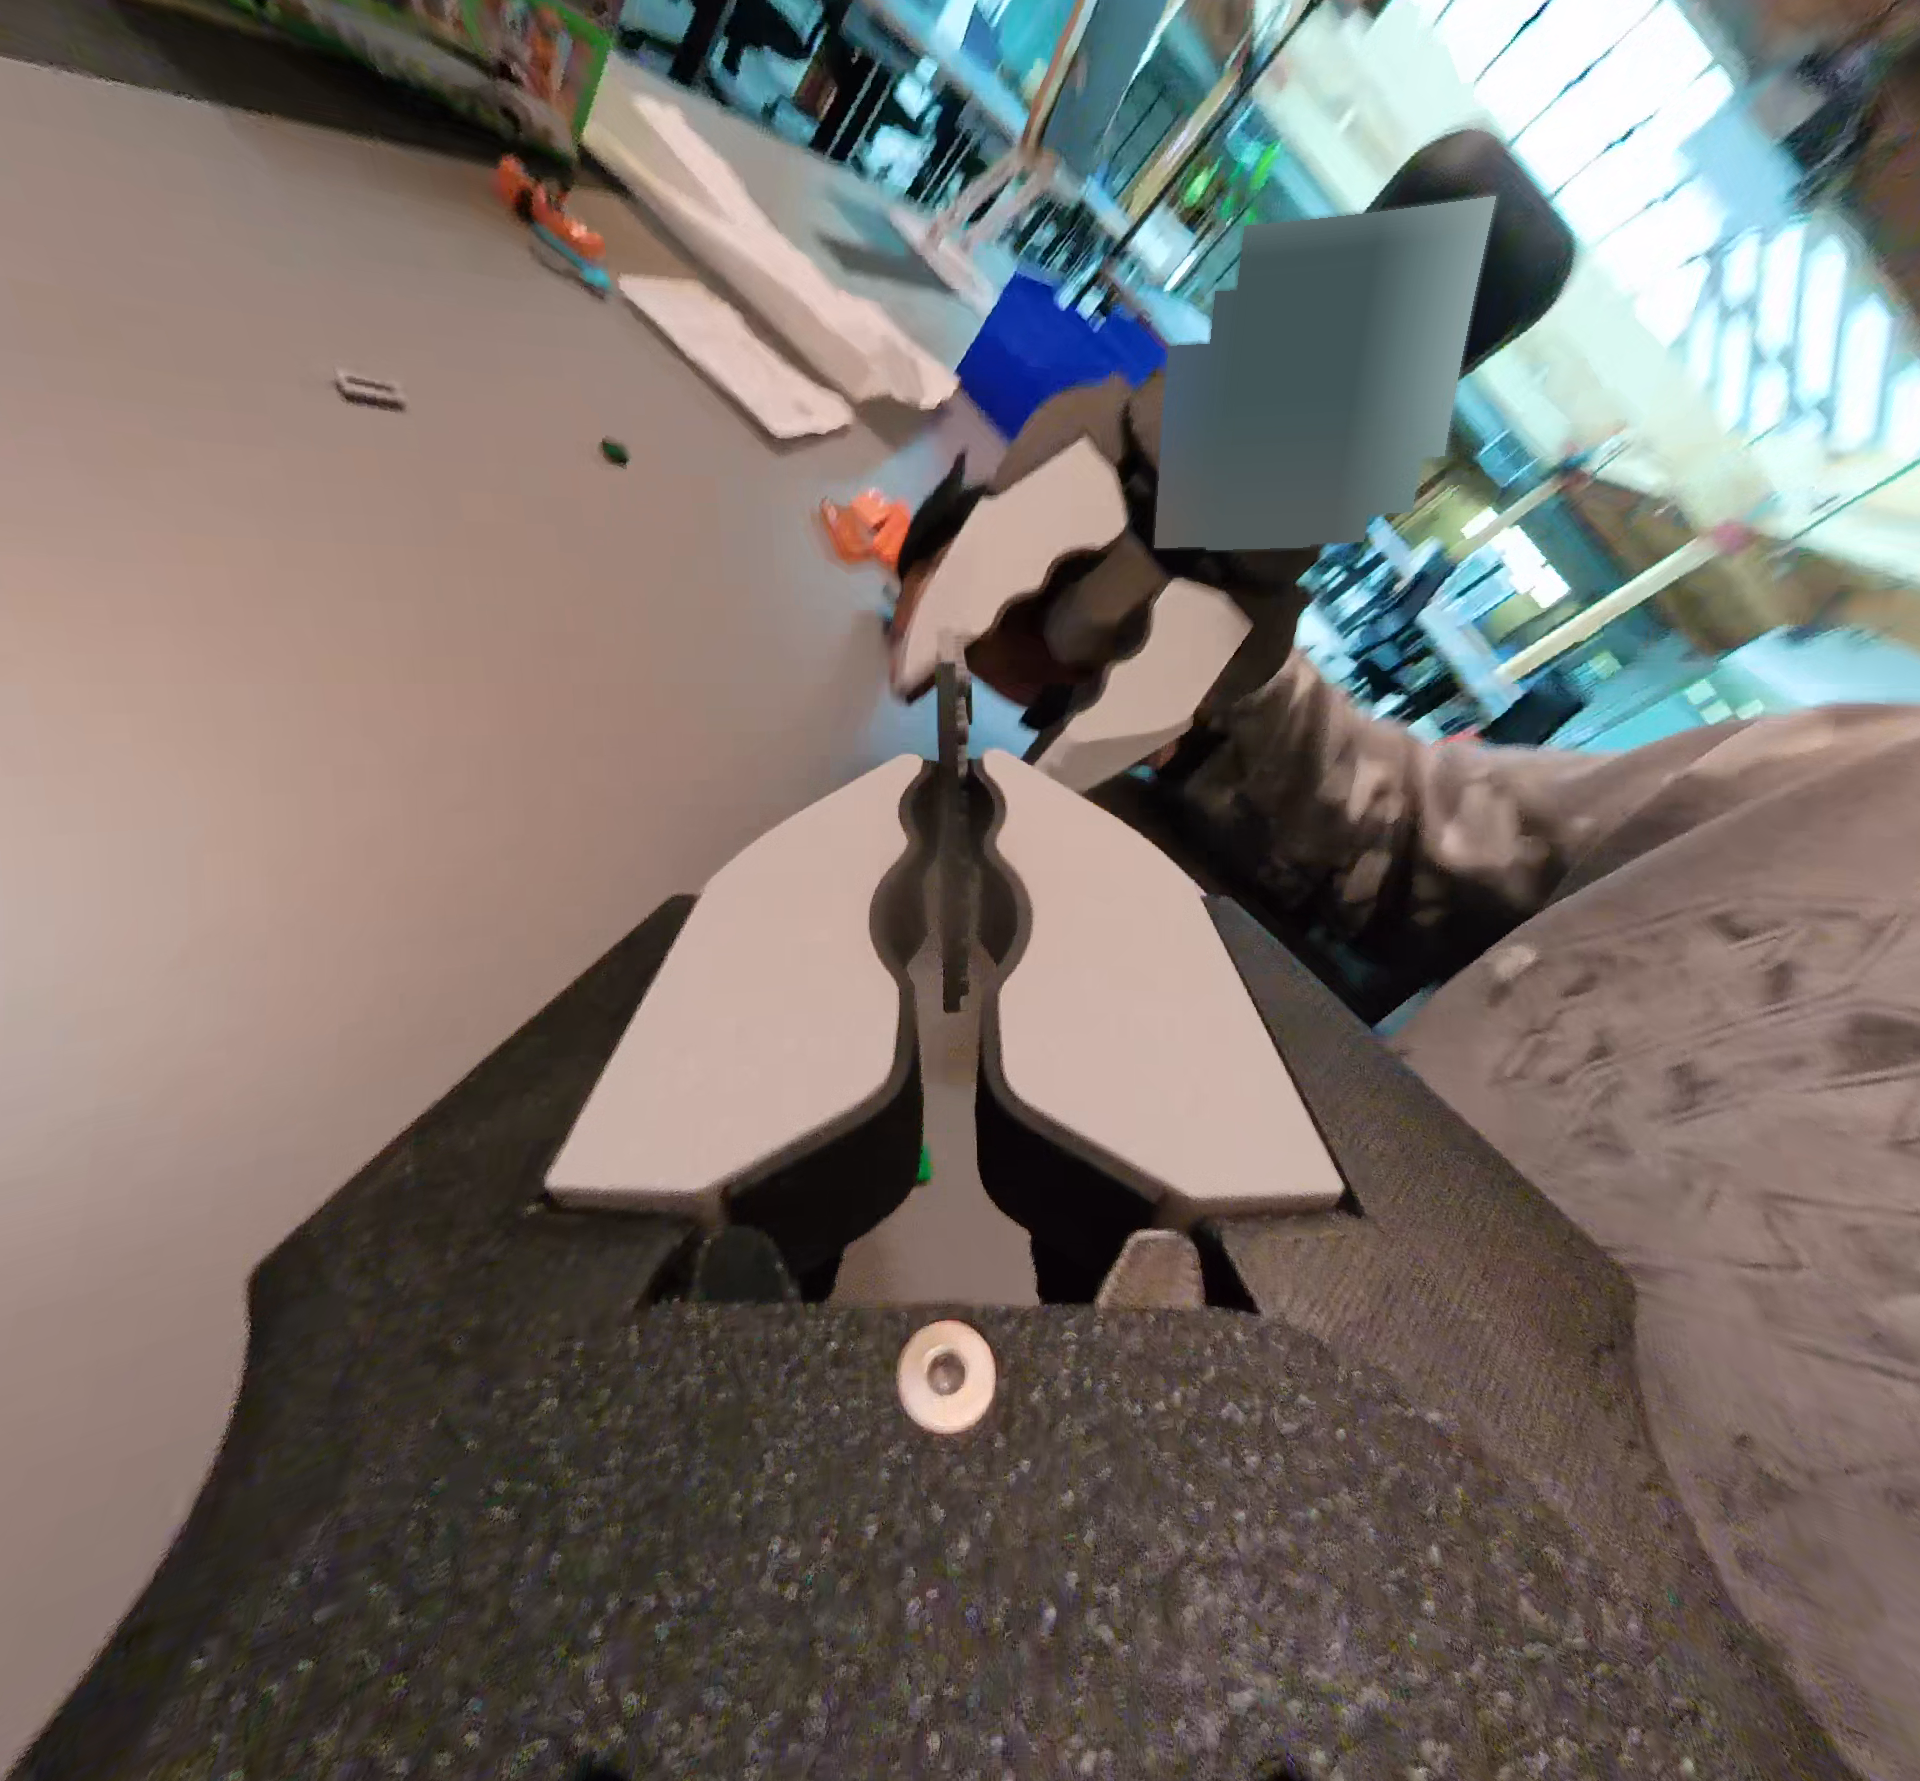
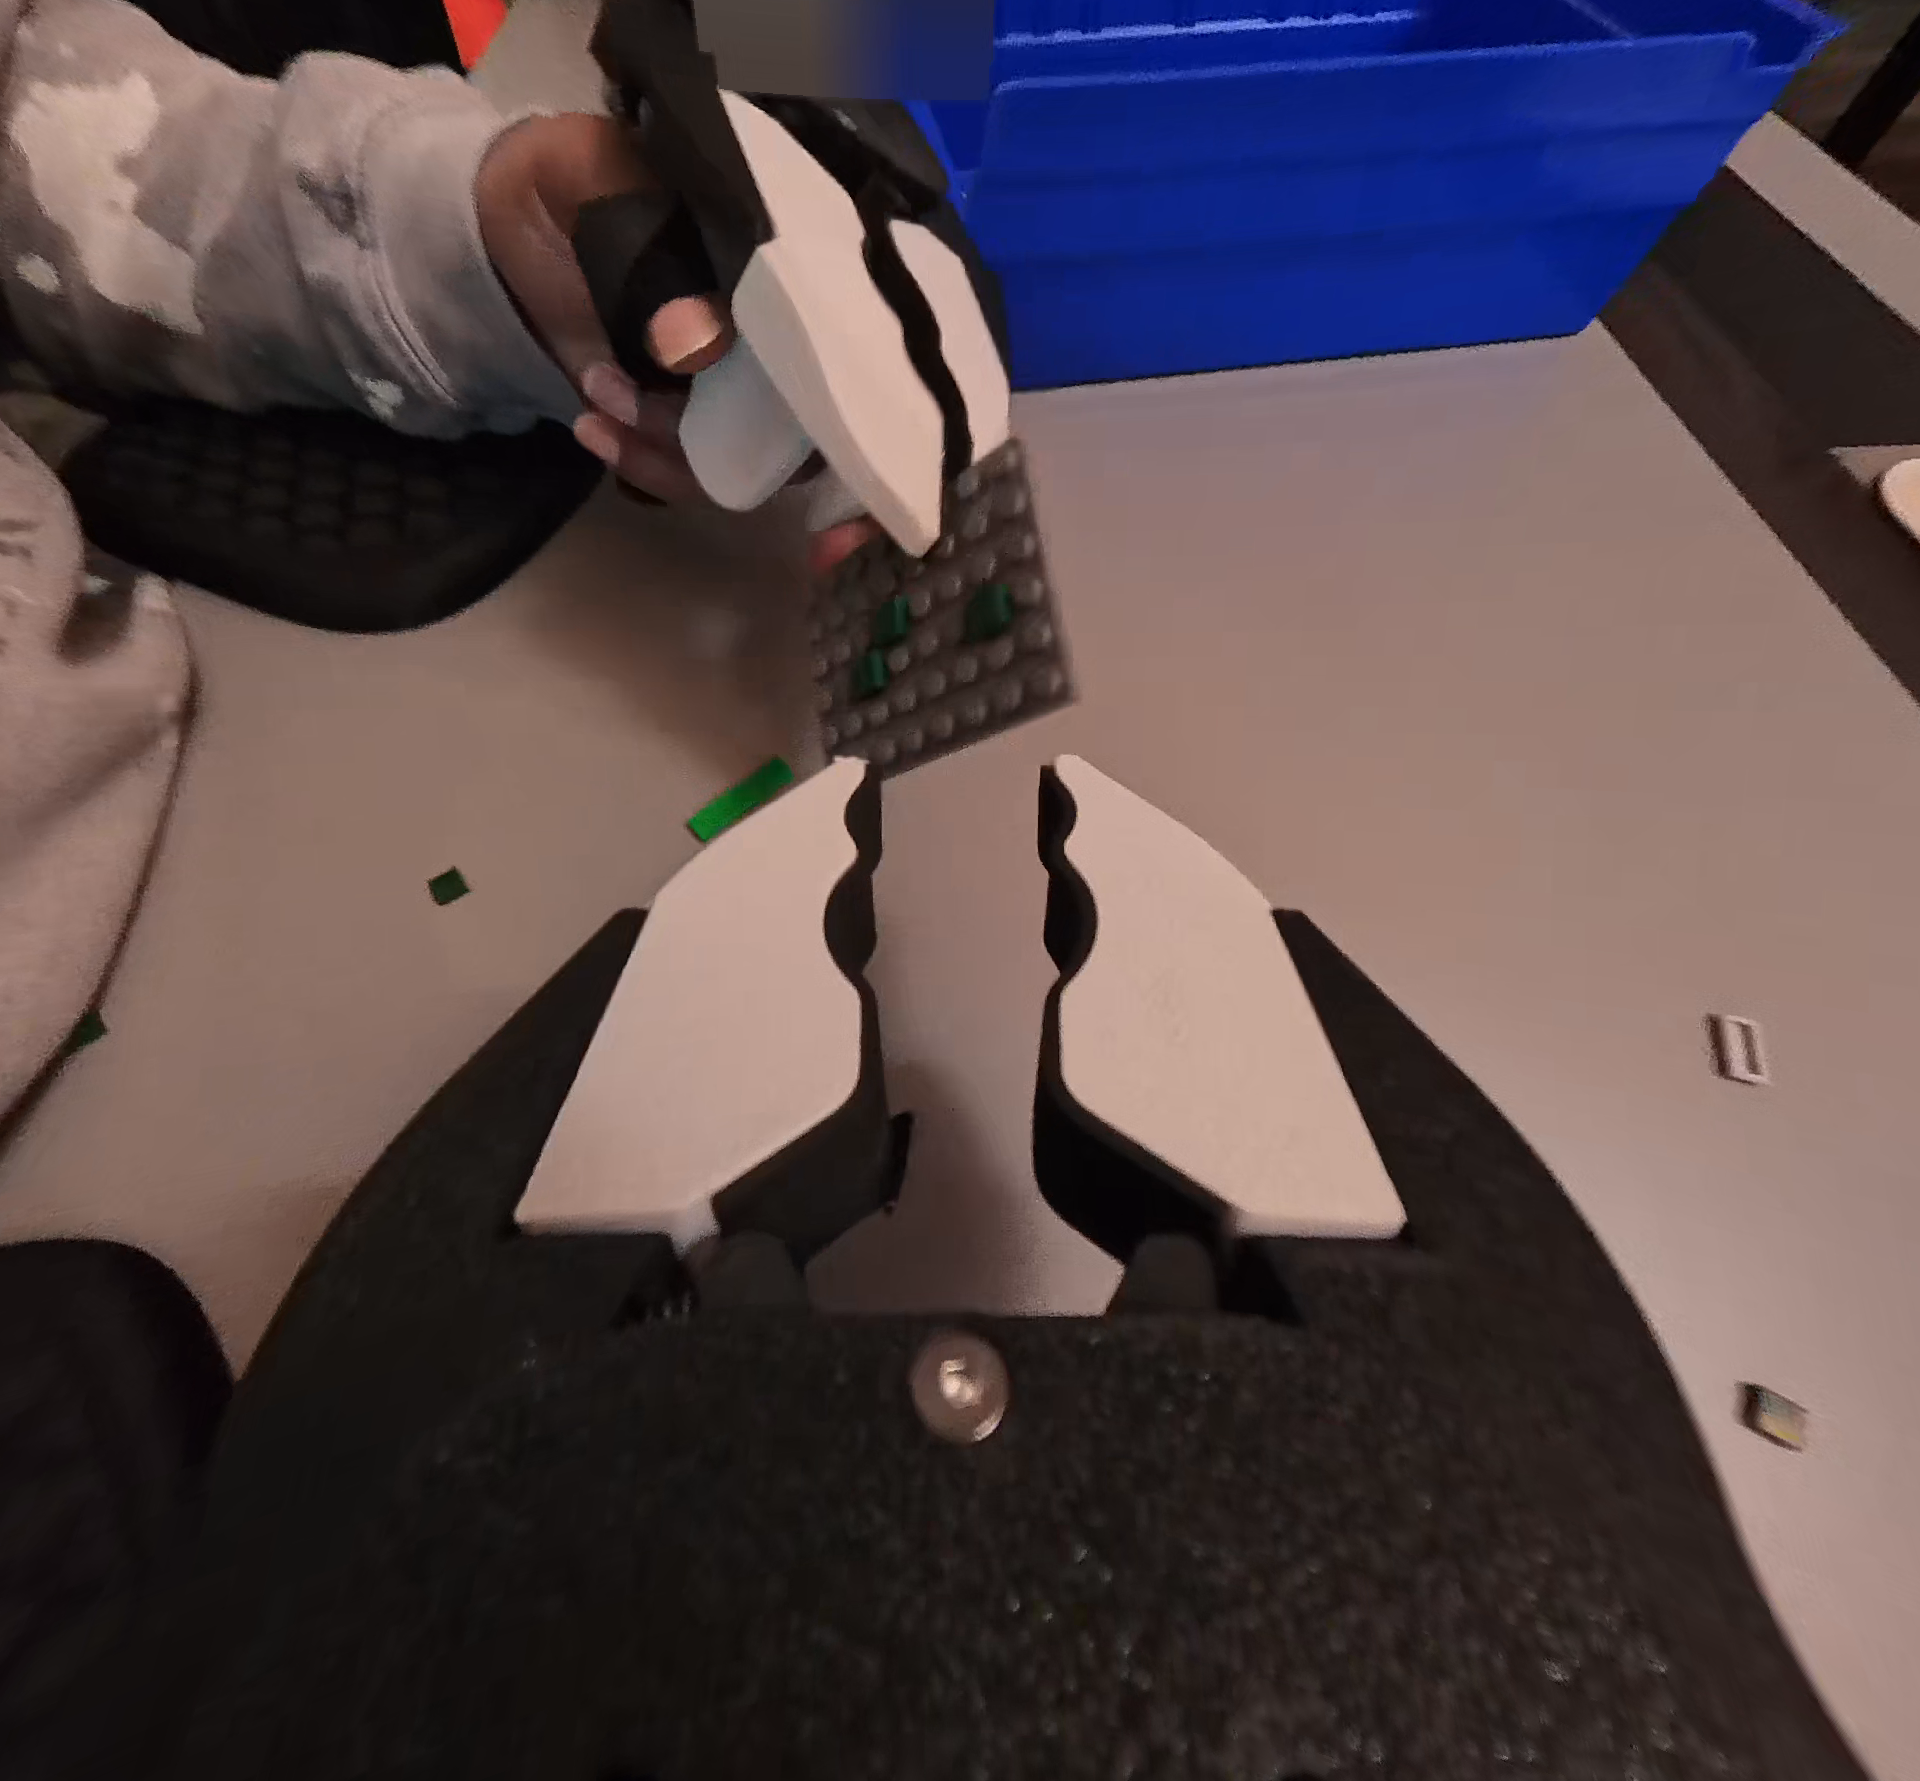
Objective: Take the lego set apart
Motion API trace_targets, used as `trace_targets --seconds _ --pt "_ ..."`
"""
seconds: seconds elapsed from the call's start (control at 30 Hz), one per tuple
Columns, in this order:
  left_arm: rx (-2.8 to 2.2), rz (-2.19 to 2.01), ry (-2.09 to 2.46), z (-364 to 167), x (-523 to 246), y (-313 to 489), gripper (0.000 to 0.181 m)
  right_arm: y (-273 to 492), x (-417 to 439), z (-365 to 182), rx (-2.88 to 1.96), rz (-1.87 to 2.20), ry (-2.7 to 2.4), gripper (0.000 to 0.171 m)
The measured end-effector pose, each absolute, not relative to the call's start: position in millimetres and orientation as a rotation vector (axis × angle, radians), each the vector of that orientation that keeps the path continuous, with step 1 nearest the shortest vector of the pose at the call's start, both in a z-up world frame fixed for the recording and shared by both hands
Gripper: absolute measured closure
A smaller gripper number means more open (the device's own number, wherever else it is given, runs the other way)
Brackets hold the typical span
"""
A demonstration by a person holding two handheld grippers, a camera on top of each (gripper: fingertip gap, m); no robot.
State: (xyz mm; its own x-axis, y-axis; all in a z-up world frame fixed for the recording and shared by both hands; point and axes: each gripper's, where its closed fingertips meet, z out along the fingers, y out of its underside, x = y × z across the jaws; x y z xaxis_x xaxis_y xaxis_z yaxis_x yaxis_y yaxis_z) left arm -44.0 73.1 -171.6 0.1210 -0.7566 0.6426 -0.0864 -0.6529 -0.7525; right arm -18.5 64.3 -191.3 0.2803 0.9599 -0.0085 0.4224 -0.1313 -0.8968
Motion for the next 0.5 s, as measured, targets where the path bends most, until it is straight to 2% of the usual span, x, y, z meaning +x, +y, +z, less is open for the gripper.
trace_targets --seconds 0.13,0.2,0.23,0.43,0.5 --pt "-1.74 -1.82 0.637 -149.6 -48.5 76.9 0.176 55.4 -33.8 -183.2 -1.706 1.042 -1.162 0.144" --pt "-1.693 -1.875 0.591 -143.3 -50.1 77.8 0.176 50.3 -37.6 -176.4 -1.679 1.151 -1.126 0.155" --pt "-1.673 -1.878 0.59 -140.9 -50.7 77.6 0.176 46.5 -37.9 -171.7 -1.657 1.207 -1.121 0.166" --pt "-1.601 -1.753 0.723 -133.9 -49.7 70.4 0.175 42.1 -30.2 -153.9 -1.617 1.411 -1.053 0.167" --pt "-1.584 -1.714 0.708 -130.2 -49.8 71.5 0.176 44.8 -29.8 -153.0 -1.632 1.455 -1.011 0.157"
